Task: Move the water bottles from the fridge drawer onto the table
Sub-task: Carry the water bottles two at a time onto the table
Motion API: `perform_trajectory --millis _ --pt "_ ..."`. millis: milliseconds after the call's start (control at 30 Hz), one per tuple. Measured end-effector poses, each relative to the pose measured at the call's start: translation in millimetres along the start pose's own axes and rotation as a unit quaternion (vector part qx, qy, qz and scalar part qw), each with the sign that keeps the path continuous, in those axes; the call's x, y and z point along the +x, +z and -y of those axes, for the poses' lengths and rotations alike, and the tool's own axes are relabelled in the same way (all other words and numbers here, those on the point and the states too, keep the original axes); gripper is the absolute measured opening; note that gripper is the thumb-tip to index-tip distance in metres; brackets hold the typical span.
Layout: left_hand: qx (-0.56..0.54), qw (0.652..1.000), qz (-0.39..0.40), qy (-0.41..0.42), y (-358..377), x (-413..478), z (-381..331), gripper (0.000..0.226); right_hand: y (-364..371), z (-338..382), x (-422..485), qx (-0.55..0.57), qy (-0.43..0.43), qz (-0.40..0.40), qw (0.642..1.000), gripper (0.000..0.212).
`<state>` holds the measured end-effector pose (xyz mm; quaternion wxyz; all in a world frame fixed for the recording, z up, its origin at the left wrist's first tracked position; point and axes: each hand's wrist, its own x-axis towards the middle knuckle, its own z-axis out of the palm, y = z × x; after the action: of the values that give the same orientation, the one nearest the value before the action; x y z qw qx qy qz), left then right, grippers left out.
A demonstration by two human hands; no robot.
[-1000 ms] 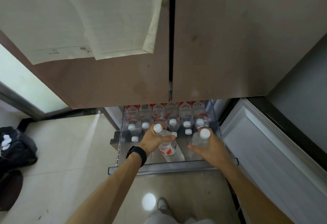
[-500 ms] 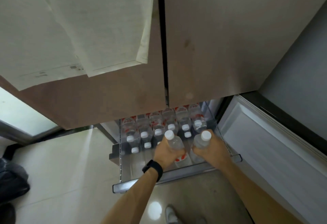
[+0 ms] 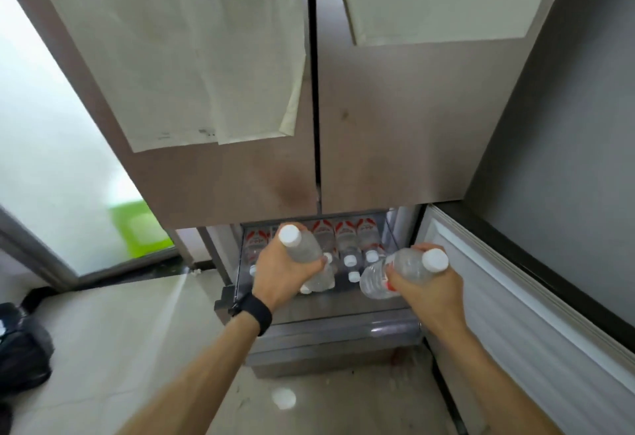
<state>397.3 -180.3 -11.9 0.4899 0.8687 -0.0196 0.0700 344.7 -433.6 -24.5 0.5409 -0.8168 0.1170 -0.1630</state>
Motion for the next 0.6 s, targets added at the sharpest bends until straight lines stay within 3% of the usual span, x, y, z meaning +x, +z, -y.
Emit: perform_trajectory --millis 267,600 --pt "0.083 0.994 -0.074 0.013 -63.2 -123.0 -36.4 0.054 -39.7 38.3 -74.5 -0.075 -0.093 0.118 0.986 0.052" --pt "0.108 0.964 -0.176 -0.169 -137.8 -320.5 -18.3 0.062 0.6 70.8 -208.8 -0.073 -0.144 0.324 0.932 0.04"
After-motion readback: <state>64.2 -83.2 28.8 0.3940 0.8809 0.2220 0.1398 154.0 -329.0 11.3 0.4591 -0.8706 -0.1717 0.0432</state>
